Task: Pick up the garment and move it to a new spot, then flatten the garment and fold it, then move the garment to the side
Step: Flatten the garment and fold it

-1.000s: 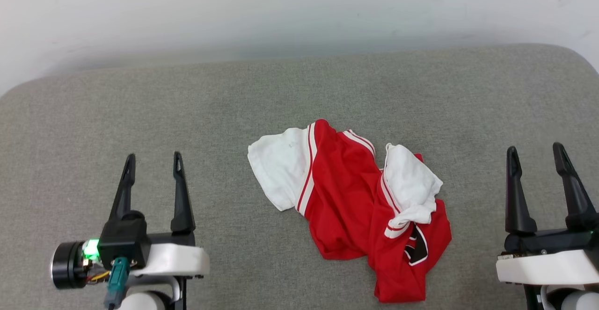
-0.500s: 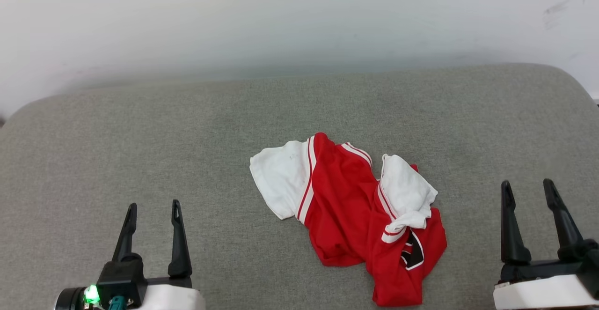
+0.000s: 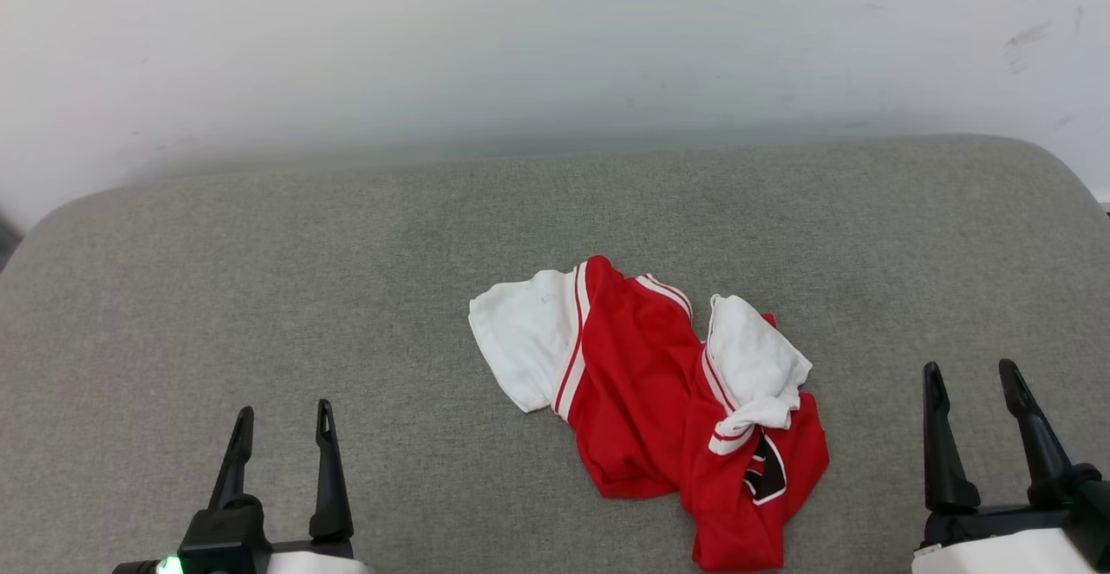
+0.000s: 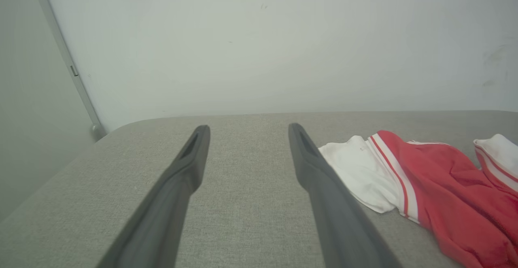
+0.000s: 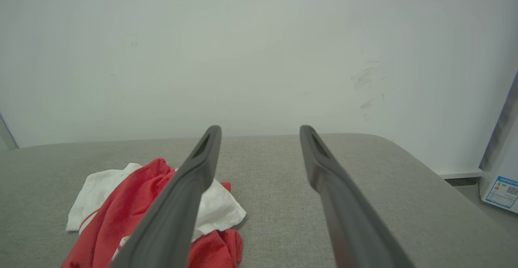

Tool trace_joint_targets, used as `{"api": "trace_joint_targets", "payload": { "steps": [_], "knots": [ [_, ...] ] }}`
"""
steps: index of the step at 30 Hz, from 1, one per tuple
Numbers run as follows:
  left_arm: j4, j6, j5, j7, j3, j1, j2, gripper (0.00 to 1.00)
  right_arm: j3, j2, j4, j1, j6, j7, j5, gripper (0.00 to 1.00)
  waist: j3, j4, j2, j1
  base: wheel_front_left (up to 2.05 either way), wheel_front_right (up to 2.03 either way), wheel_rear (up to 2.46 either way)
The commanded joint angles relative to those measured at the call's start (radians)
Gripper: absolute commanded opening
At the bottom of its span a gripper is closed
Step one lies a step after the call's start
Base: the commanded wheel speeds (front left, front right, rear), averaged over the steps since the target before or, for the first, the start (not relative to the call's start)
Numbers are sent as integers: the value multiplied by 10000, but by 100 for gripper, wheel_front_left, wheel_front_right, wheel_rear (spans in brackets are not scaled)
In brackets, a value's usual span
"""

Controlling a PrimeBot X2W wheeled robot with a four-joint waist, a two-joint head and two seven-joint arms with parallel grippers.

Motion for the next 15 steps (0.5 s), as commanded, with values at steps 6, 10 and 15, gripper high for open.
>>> {"api": "trace_joint_targets", "payload": {
  "steps": [6,10,15],
  "knots": [
    [34,-164,218,-26,189,159,-185,100,-167,12,-286,-579,-5,-20,-142,100,15,3,0,0,0,0,0],
    [27,-205,286,-26,174,69,-246,100,-247,12,-838,-1572,-5,-20,-731,100,120,-26,0,0,0,0,0],
    [54,-224,258,-26,147,-121,-316,100,-3,-339,-985,-3128,-7,-20,-1263,100,366,-51,0,0,0,0,0]
  ]
}}
